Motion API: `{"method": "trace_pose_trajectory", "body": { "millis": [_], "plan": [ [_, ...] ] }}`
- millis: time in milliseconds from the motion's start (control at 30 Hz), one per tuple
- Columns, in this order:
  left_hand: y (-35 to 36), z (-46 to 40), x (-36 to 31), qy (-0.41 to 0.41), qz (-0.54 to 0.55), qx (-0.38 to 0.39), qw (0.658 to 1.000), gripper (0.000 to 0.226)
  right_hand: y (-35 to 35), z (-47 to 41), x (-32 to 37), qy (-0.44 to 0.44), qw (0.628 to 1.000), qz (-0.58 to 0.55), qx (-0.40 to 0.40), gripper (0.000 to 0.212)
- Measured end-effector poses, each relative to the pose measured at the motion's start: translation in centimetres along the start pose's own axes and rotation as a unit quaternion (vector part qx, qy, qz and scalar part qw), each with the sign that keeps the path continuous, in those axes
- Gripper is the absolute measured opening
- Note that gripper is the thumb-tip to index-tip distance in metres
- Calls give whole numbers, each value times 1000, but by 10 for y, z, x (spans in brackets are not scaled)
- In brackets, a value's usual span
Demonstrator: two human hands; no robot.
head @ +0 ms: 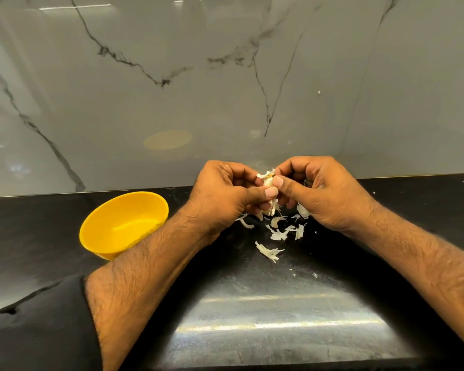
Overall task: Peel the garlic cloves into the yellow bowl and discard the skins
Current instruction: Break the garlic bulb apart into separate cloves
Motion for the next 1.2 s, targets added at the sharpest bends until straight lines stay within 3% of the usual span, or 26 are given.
{"method": "trace_pose_trajectory", "body": {
  "millis": [267,433,567,800,1033,1200],
  "plan": [
    [9,0,5,128,-194,-58,971,14,4,-2,-4,24,996,55,-58,17],
    [8,1,3,169,-251,-73,950,14,8,4,5,-67,977,182,-83,19],
    [0,-2,0,129,-152,6,980,12,-3,0,4,-67,986,145,-52,19],
    [-4,-6,1,68,-67,1,995,11,-8,-6,0,6,999,14,-33,12],
    [2,-4,3,24,-27,-7,999,7,-9,-6,-8,19,991,100,-90,39],
    [2,-6,6,-13,18,-43,999,8,1,-3,-3,39,999,-14,-11,14]
  ]
}}
Point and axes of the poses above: each hand's wrist, its own z-axis away from the middle knuckle, its own y-axis out of the palm, x = y × z, the point moved 2 cm from there along -z, towards the middle knuckle, and after that the axes turned 14 degrees about -x, right-handed, at the moved point
